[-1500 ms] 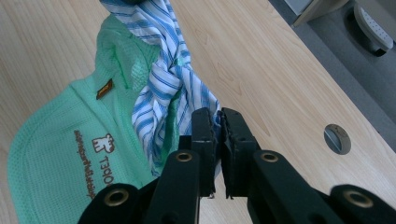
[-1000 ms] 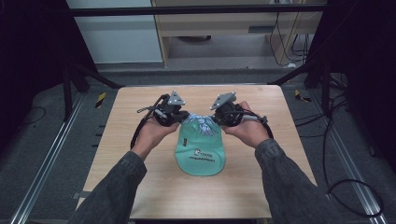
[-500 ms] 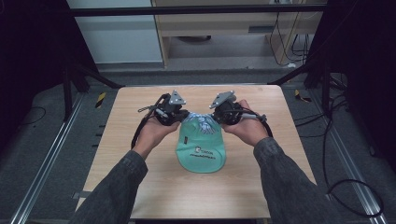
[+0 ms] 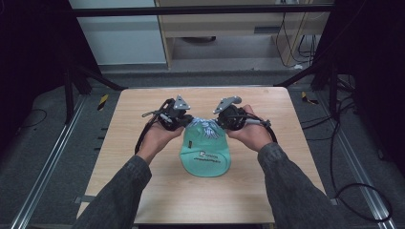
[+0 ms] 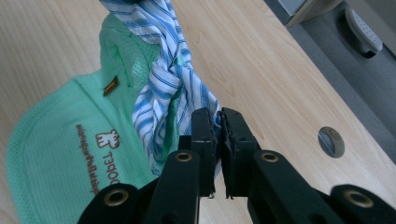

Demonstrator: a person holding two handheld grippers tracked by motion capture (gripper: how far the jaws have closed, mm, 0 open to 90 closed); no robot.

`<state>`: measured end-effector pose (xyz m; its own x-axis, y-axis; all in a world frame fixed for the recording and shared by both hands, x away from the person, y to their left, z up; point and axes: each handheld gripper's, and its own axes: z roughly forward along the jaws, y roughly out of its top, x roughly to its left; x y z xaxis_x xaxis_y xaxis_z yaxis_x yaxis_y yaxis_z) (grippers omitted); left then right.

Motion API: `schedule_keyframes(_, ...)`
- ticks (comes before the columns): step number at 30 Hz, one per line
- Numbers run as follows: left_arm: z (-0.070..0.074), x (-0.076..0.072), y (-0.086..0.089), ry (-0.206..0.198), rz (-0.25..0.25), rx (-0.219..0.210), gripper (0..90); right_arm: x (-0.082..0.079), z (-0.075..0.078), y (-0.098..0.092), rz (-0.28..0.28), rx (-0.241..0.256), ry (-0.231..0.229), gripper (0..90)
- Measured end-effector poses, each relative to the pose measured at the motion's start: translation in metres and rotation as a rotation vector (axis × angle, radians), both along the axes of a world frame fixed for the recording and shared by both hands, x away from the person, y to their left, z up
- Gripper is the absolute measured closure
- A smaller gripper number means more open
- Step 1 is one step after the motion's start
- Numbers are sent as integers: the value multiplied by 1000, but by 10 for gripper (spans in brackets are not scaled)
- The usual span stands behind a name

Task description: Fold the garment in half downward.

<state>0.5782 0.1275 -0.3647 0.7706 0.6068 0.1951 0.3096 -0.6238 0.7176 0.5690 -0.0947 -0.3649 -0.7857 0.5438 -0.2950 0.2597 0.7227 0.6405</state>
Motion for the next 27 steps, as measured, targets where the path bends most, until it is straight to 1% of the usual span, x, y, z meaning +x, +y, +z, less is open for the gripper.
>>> schedule_keyframes(3, 2, 2, 0, -6, 6, 0, 865, 4, 3, 2, -11, -3, -15, 844)
schedule_keyframes(6, 1, 0, 0, -11, -1, 6, 865, 3, 2, 2, -11, -6, -17, 844)
schedule_keyframes(7, -2, -3, 1, -11, -5, 6, 865, 1, -1, 2, -6, 2, -17, 844)
schedule_keyframes(8, -2, -3, 1, -11, -5, 6, 865, 1, -1, 2, -6, 2, -17, 844)
schedule_keyframes(9, -4, -5, 1, -11, -7, 8, 864, -3, -5, 1, 1, 5, -15, 843)
schedule_keyframes(12, -9, -10, 2, -12, -14, 12, 864, -7, -8, 1, 5, 5, -13, 842)
schedule_keyframes(13, -13, -14, 2, -13, -19, 10, 864, -11, -12, 1, 13, 6, -13, 842)
schedule_keyframes(14, -13, -14, 2, -13, -19, 10, 864, -11, -12, 1, 13, 6, -13, 842)
schedule_keyframes(16, -16, -19, 2, -16, -24, 15, 864, -15, -15, 1, 18, 0, -14, 842)
schedule_keyframes(17, -18, -22, 2, -16, -27, 16, 863, -18, -19, 0, 22, 3, -14, 842)
schedule_keyframes(18, -20, -24, 3, -15, -28, 16, 863, -18, -19, 0, 22, 3, -14, 842)
schedule_keyframes(19, -21, -25, 3, -12, -32, 16, 864, -21, -23, 0, 24, 8, -10, 842)
schedule_keyframes(21, -25, -29, 4, -11, -35, 14, 864, -22, -25, -1, 25, 8, -8, 842)
schedule_keyframes(22, -27, -30, 4, -10, -36, 15, 863, -25, -30, -1, 25, 11, -6, 841)
schedule_keyframes(23, -28, -32, 4, -8, -37, 18, 863, -25, -30, -1, 25, 11, -6, 841)
schedule_keyframes(25, -31, -36, 5, -4, -36, 8, 863, -28, -33, -1, 30, 12, -1, 840)
schedule_keyframes(27, -35, -40, 6, -7, -38, 10, 864, -32, -36, -1, 34, 11, 0, 840)
